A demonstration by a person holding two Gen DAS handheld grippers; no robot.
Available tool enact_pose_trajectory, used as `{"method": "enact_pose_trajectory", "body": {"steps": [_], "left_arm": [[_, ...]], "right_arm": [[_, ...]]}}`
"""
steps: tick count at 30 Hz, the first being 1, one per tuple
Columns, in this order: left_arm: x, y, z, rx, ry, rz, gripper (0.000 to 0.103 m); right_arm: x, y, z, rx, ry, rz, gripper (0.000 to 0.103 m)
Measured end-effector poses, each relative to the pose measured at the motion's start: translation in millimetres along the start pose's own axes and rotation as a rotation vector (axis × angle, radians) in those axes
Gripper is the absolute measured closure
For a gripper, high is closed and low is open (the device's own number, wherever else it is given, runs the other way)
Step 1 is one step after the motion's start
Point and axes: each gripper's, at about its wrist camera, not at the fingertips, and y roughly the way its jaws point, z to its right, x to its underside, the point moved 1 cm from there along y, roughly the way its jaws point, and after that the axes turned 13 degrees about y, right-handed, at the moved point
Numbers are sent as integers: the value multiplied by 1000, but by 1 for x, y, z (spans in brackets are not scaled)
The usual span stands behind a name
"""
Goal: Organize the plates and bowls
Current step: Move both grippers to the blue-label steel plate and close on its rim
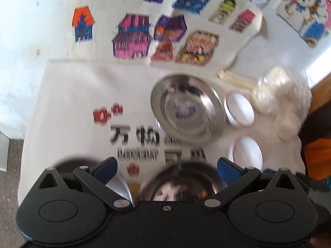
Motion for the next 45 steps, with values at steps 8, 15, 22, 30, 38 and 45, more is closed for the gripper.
{"method": "enact_pose_trajectory", "body": {"steps": [8,15,22,30,38,45], "left_arm": [[-41,34,-15,-27,14,29,1],[-64,75,-25,-12,-15,-31,1],[-76,98,-23,-32,14,-59,1],[-81,113,-16,-63,73,-87,1],[-77,114,-18,-37,22,-79,18],[-76,115,-20,14,-10,-87,64]], "right_arm": [[-29,18,4,-31,-12,19,10],[-56,43,10,-83,41,5,21],[-72,70,5,-67,53,-24,31],[-76,89,3,-5,61,-68,35],[-77,105,8,24,80,-95,49],[-78,107,9,20,108,-99,71]]}}
